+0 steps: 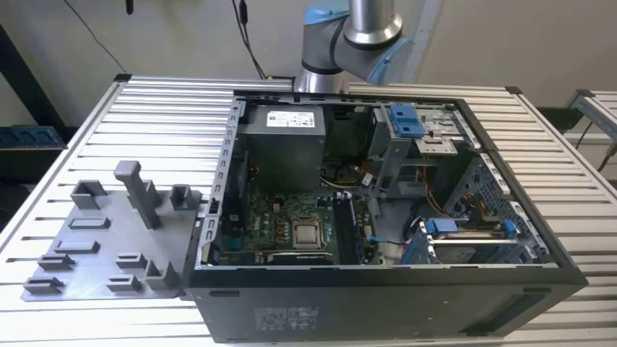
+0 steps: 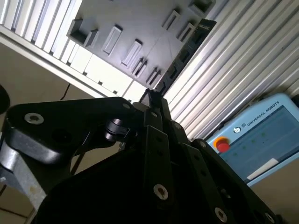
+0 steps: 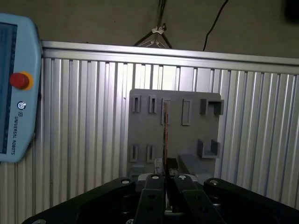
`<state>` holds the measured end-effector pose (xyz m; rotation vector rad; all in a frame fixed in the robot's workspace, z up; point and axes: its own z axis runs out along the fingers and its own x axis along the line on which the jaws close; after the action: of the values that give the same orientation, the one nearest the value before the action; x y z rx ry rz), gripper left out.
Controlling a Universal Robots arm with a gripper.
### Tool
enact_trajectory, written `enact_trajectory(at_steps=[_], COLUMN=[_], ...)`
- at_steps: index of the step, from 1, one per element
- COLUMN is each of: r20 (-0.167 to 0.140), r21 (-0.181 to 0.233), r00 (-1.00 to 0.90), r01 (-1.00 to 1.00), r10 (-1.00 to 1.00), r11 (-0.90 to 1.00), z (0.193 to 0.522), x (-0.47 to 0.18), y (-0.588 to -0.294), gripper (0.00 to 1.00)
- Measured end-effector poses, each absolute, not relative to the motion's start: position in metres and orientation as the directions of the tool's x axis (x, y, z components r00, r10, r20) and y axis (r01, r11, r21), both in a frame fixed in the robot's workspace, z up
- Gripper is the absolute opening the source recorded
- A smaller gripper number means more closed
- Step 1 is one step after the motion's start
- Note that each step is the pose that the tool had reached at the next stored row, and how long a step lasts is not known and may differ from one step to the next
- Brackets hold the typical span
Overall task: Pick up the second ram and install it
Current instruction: 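Pick up the second ram and move it above second insertion slot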
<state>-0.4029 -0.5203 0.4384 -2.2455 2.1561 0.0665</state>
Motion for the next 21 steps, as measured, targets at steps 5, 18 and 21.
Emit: enact_trajectory(at_steps=[5,18,21], r20=[-0.050,-0.050,-0.050], r21=[0.009,0.011,0.011], r00=[0.040,0.040,0.040], r01=[-0.999,-0.999,-0.999], r10=[-0.998,-0.998,-0.998], r11=[-0.041,-0.041,-0.041], z=[0.438,0.438,0.438], x=[-0.402,-0.368,-0.358], y=[-0.520,-0.520,-0.520], gripper=[0.14,0.14,0.14])
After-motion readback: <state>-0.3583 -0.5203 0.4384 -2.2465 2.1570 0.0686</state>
